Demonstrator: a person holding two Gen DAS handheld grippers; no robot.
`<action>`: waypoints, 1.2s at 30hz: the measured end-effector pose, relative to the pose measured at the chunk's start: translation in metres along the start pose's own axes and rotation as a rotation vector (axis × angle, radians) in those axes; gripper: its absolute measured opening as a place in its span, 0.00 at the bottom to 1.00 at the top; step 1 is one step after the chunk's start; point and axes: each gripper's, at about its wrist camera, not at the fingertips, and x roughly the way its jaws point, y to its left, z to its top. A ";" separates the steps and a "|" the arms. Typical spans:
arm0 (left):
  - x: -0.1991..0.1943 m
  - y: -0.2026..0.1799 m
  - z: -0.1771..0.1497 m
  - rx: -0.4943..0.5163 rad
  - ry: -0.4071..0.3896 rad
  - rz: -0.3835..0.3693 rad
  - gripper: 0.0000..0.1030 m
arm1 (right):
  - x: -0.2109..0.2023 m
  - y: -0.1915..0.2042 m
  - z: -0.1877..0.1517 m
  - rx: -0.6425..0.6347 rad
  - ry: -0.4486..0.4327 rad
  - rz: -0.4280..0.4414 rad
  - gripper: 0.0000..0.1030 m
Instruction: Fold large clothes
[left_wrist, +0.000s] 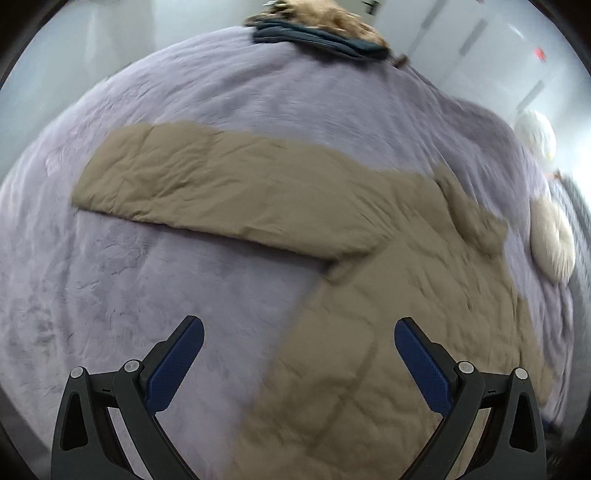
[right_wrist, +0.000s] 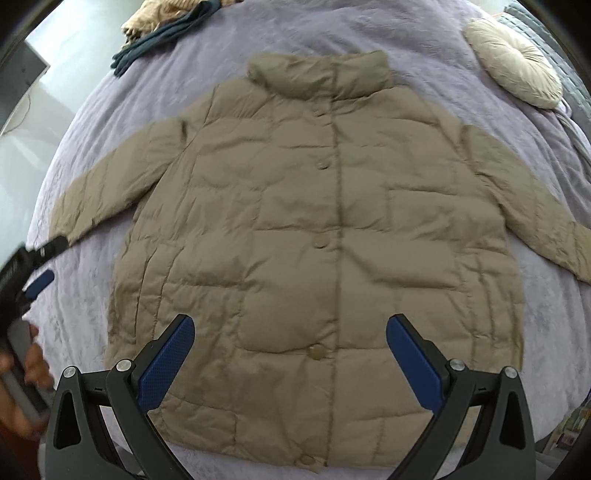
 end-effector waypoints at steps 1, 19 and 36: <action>0.006 0.011 0.005 -0.030 -0.008 -0.018 1.00 | 0.005 0.005 0.000 -0.004 0.002 0.002 1.00; 0.106 0.132 0.083 -0.342 -0.066 -0.155 1.00 | 0.056 0.052 0.045 -0.022 -0.048 0.167 1.00; 0.095 0.146 0.132 -0.245 -0.164 -0.081 0.18 | 0.108 0.110 0.117 -0.029 -0.049 0.284 0.21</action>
